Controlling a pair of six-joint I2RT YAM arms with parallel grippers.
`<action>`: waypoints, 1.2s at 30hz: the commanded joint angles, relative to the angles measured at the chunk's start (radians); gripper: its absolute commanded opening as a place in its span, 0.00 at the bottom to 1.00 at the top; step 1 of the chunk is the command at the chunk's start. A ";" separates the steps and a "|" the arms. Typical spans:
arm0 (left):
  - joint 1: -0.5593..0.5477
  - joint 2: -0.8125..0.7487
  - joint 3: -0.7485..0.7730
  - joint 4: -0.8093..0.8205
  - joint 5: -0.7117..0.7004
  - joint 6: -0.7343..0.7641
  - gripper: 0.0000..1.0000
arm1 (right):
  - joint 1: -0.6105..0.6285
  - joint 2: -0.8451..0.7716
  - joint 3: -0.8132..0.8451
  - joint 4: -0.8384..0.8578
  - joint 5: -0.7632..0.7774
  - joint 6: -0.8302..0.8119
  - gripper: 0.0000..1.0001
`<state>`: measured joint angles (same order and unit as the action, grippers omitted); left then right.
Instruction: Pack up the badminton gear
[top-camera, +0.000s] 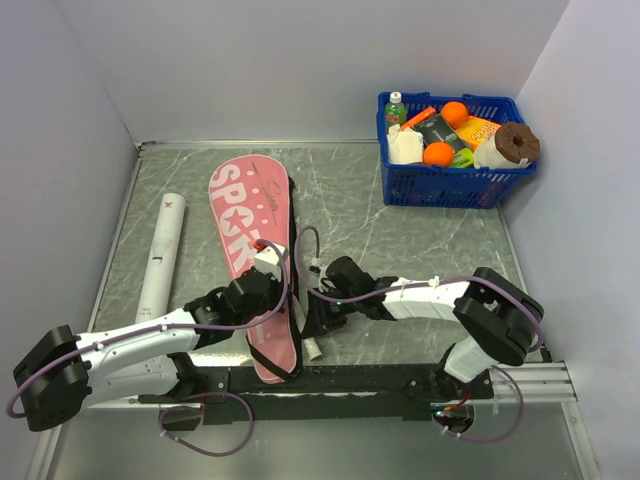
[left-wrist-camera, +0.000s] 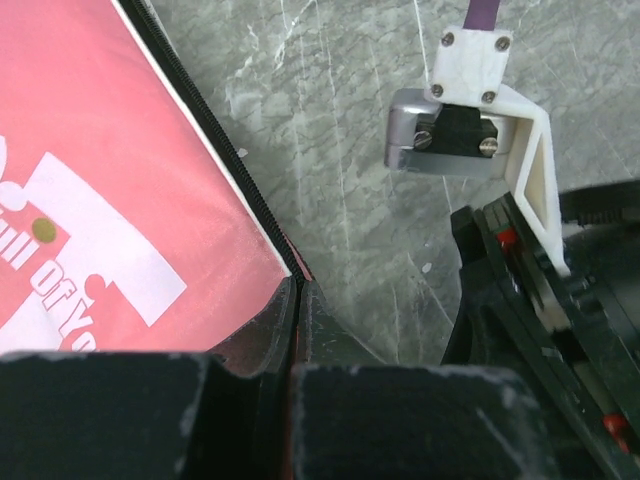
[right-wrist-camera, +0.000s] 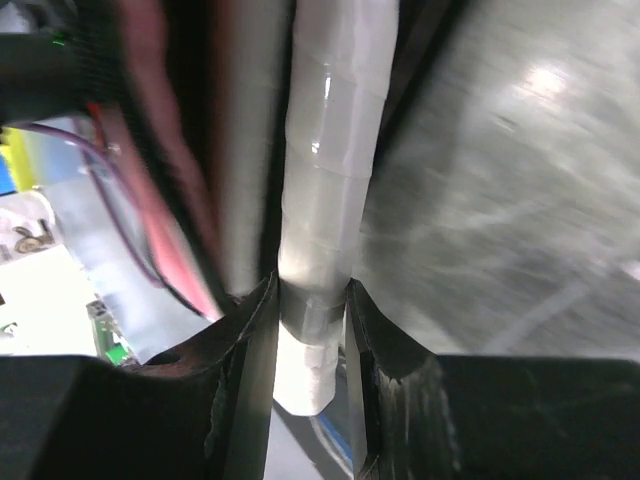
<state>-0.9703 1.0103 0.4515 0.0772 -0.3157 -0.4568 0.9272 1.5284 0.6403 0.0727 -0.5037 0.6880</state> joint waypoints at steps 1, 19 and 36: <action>-0.007 -0.027 0.001 0.084 0.033 0.000 0.01 | 0.051 0.024 0.093 0.100 -0.004 0.019 0.10; -0.008 -0.064 -0.034 0.128 0.086 0.013 0.01 | 0.139 0.159 0.101 0.322 0.003 0.111 0.34; -0.008 -0.116 -0.048 0.115 0.102 0.033 0.01 | 0.068 -0.065 0.059 0.003 0.217 0.007 0.49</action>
<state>-0.9695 0.9314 0.3996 0.1089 -0.2562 -0.4305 1.0019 1.5227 0.7158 0.1055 -0.3325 0.7200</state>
